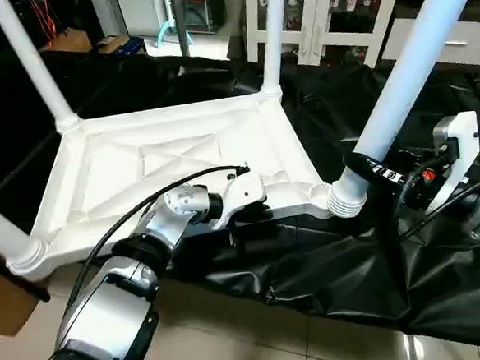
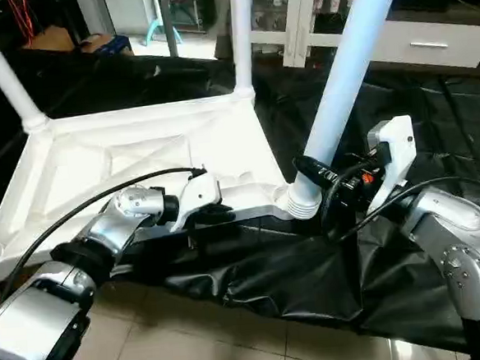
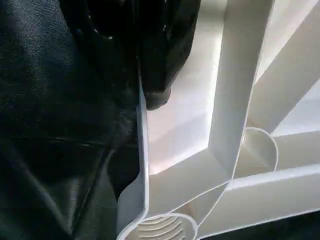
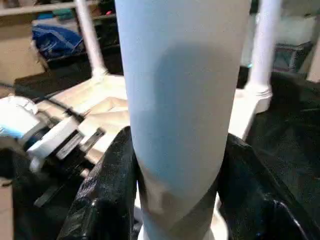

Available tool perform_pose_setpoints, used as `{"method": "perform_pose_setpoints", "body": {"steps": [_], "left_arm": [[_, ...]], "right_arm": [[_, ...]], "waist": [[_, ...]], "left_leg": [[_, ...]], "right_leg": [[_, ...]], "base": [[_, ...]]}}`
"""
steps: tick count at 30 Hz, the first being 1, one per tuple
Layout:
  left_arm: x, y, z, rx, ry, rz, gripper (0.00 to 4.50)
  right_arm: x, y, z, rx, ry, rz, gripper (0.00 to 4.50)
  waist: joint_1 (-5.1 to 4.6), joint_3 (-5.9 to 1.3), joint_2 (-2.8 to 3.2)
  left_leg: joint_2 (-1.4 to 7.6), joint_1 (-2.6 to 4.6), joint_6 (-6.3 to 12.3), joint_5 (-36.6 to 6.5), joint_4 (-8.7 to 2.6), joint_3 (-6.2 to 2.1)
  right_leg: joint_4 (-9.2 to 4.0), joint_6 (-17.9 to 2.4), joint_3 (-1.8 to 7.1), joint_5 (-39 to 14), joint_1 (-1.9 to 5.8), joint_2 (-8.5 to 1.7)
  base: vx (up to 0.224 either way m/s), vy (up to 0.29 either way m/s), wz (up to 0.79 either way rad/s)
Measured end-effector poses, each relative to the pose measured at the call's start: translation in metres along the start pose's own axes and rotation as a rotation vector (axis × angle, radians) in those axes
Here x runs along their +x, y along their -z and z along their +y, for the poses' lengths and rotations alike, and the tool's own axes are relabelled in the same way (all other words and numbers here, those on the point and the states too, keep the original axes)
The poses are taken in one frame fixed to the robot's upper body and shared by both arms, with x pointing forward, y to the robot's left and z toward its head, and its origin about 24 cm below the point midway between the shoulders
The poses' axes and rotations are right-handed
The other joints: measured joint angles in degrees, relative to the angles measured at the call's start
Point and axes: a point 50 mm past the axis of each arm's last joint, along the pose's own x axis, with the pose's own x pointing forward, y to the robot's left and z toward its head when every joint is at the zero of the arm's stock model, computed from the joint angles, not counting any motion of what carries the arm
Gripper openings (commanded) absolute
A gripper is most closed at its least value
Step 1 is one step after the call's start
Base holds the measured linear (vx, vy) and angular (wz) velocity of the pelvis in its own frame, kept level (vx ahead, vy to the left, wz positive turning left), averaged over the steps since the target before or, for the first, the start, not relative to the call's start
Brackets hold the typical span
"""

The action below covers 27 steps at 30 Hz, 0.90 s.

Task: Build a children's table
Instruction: Insert table leg to table base

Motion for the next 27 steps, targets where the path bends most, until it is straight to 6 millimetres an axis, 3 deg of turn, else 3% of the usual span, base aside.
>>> {"method": "perform_pose_setpoints", "body": {"steps": [3,4,8,12,17,21,27], "left_arm": [[-0.006,0.005,-0.001,0.005,0.002,0.004,0.01],[-0.021,0.014,-0.003,0.019,0.0,-0.002,0.01],[-0.059,0.036,-0.011,0.016,0.017,-0.005,0.01],[-0.065,0.034,-0.018,0.031,0.067,-0.03,0.01],[-0.061,0.026,-0.019,0.054,0.092,-0.041,0.01],[-0.06,0.022,-0.021,0.036,0.091,-0.042,0.01],[-0.06,0.018,-0.022,0.032,0.093,-0.046,0.01]], "right_arm": [[0.004,-0.002,0.0,-0.001,-0.004,-0.011,1.84],[0.01,-0.003,0.002,-0.012,-0.025,-0.012,1.84],[0.014,0.006,-0.003,0.016,-0.011,0.007,1.84],[0.029,0.006,-0.001,0.059,-0.049,-0.03,1.84],[0.039,0.006,0.004,0.089,-0.114,-0.035,1.84],[0.048,0.004,0.014,0.19,-0.231,-0.043,1.84],[0.052,0.009,0.016,0.227,-0.27,0.004,1.84]], "waist": [[-0.51,-0.02,-0.01],[-1.58,0.05,-0.12],[-2.78,0.1,-0.56],[-2.58,0.16,-0.64],[-1.21,0.21,-0.71],[-1.14,0.68,-1.06],[-1.08,0.98,-1.44]], "left_leg": [[0.0,0.32,-0.04,0.0,-0.32,0.06],[0.0,0.47,-0.11,0.0,-0.59,0.11],[0.0,0.61,-0.36,0.1,-1.24,-0.3],[0.03,0.63,-0.38,0.1,-1.53,-0.23],[0.02,0.58,-0.27,0.1,-1.7,-0.07],[0.02,0.59,-0.29,0.1,-1.68,0.08],[0.01,0.6,-0.43,0.0,-1.72,0.3]], "right_leg": [[-0.09,0.0,0.0,0.0,0.09,0.0],[-0.12,0.0,0.02,0.0,0.0,0.01],[-0.35,0.1,-0.4,0.0,-0.15,0.05],[-0.39,0.1,-0.43,0.0,-0.47,0.07],[-0.7,0.1,-0.41,0.0,-0.48,0.04],[-0.7,0.1,-0.26,0.0,-0.52,0.03],[-0.76,0.1,-0.06,0.0,-0.59,0.01]], "base": [[0.0,0.0,0.0],[0.0,0.0,0.0],[0.004,-0.007,-0.05],[0.0,0.0,0.0],[0.0,0.0,0.0],[0.0,0.0,0.0],[0.0,0.0,0.0]]}}
